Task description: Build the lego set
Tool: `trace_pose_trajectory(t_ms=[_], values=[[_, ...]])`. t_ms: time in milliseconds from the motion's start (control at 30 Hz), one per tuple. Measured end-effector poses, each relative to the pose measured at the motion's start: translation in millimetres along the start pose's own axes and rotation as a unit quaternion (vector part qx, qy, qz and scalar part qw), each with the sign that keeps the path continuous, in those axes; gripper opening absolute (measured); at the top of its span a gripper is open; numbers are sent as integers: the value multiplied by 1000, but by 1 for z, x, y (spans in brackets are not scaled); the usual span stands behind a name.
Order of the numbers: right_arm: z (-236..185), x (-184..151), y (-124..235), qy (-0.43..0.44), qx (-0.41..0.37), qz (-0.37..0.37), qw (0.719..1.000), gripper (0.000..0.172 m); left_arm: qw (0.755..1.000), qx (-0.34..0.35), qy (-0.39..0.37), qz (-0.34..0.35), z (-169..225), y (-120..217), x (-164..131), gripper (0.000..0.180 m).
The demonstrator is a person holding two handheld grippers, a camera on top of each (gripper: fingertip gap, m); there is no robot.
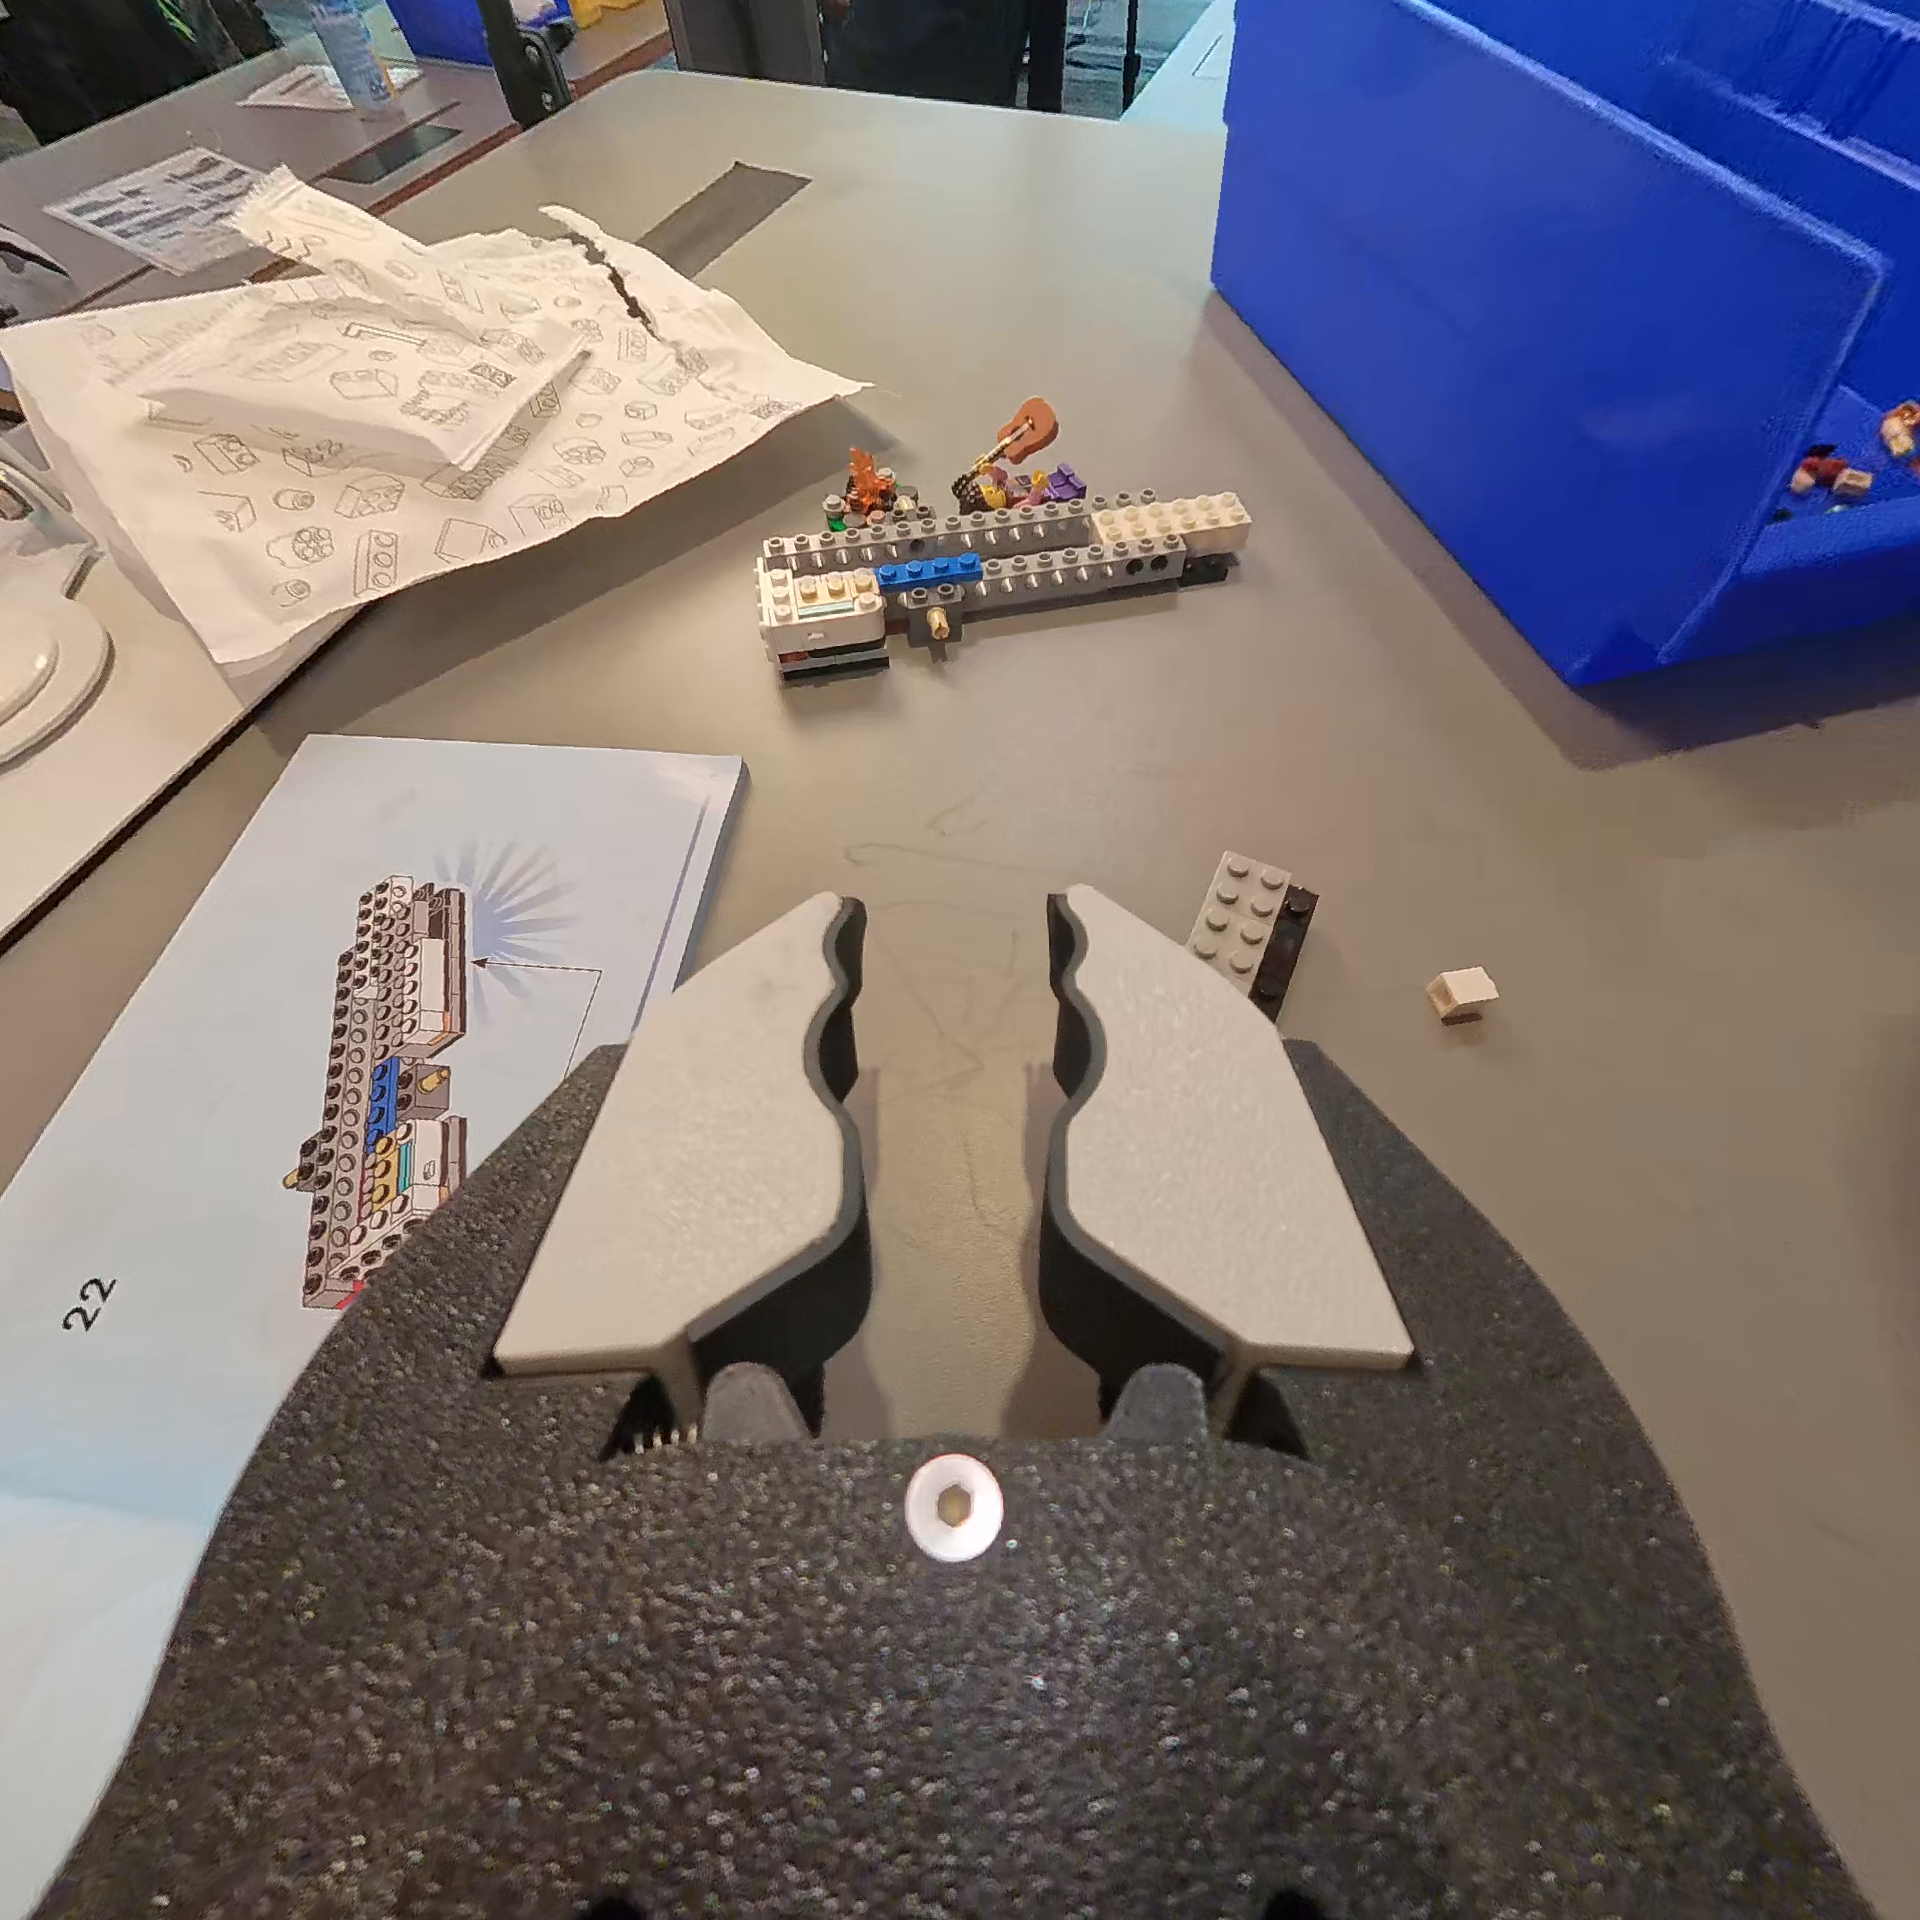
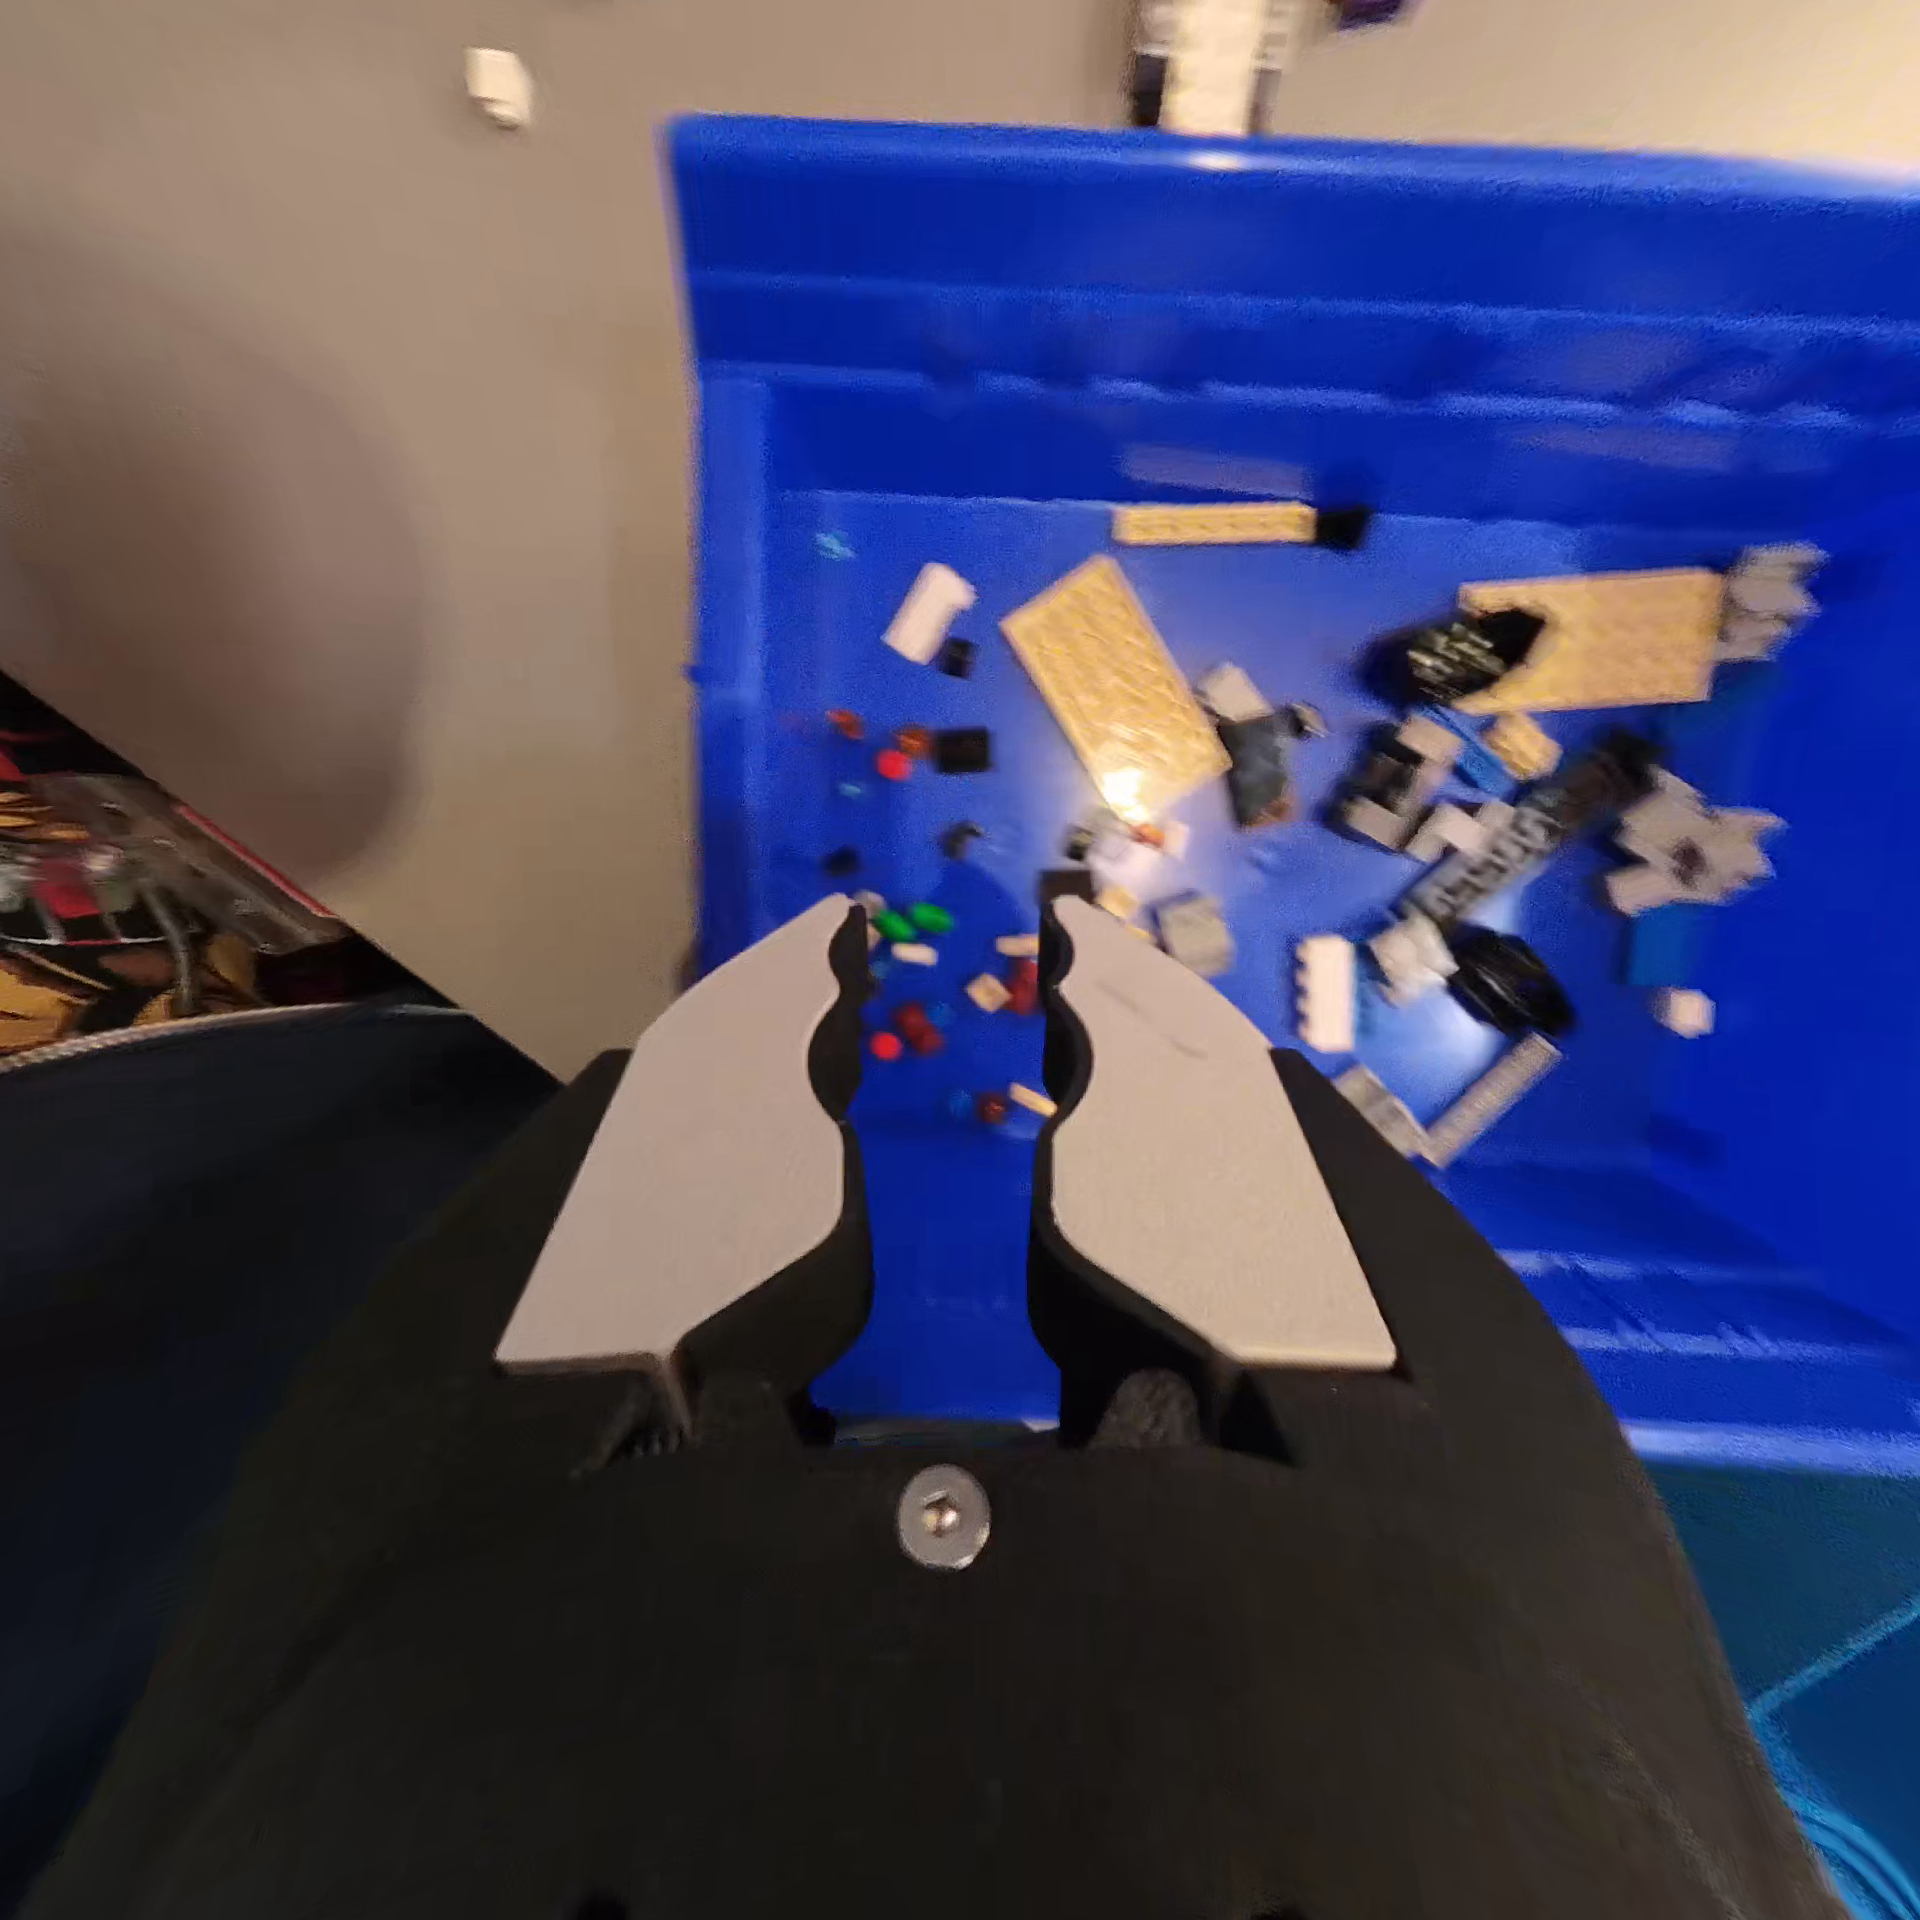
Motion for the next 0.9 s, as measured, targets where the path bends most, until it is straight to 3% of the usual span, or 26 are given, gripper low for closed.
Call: trace_pose_trajectory(t_ms=[133, 233, 533, 900], values=[[57, -27, 0, -17, -62, -32, 997, 25, 1000, -1, 10, 2, -2, 1, 0, 34], [77, -33, -15, 20, -73, -60, 995, 19, 1000, -1, 20, -6, -4, -1, -2, 35], [72, -49, -91, 207, -19, -242, 948, 19, 999, 9, 7, -30, -3, -6, -5, 35], [78, -45, -95, 209, -54, -246, 945, 12, 1000, 8, 6, -22, -3, -4, -3, 35]])
Point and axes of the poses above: each gripper's, where its closed fingertips meet, y back along the fingers, x out of its top, z = x × y across the jaws, the point moved 3 cm from there along y, back along the fingers, and after that the axes turned 14 degrees about -x, right-handed, at the moved point
